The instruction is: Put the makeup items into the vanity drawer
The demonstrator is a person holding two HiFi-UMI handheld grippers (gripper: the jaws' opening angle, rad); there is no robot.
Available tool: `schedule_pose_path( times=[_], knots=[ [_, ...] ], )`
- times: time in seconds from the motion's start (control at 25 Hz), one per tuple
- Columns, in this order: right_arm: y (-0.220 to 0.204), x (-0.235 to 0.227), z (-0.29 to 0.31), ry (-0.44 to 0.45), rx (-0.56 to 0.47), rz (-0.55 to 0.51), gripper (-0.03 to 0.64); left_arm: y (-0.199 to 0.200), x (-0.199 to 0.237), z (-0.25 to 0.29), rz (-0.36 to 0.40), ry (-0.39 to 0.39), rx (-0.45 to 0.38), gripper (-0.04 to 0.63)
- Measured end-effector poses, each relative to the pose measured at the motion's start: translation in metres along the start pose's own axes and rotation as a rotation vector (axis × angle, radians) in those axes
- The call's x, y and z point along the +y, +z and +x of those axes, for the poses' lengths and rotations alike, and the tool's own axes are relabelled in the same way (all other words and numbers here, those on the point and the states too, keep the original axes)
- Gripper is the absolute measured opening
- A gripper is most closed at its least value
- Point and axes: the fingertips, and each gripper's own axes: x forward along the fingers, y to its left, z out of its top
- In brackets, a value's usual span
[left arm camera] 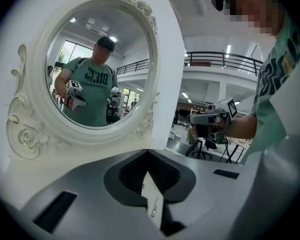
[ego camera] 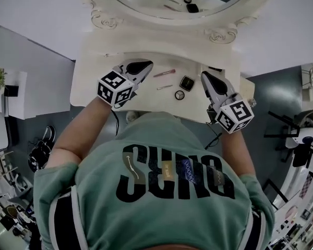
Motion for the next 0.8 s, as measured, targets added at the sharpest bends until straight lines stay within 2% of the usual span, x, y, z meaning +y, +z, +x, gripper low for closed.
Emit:
schedule_pose_path(
  times=[0.36, 0.64, 0.8],
  knots=[
    [-0.038, -0.042, 0.018, -0.019, 0.026, 0.012, 0.009, -0.074, 0.013, 0.085, 0.014, -0.060, 0.233, 0.008],
    [-0.086, -0.075, 0.028, -0.057, 0.070, 0.071, 0.009, -0.139, 0.028, 0.133, 0.034, -0.098, 0.438, 0.103],
    [-0.111, -0.083, 0.030, -0.065, 0.097, 0.116, 0.009, -0.168, 0.021, 0.143, 0.043, -0.131, 0.536, 0.126]
  ],
)
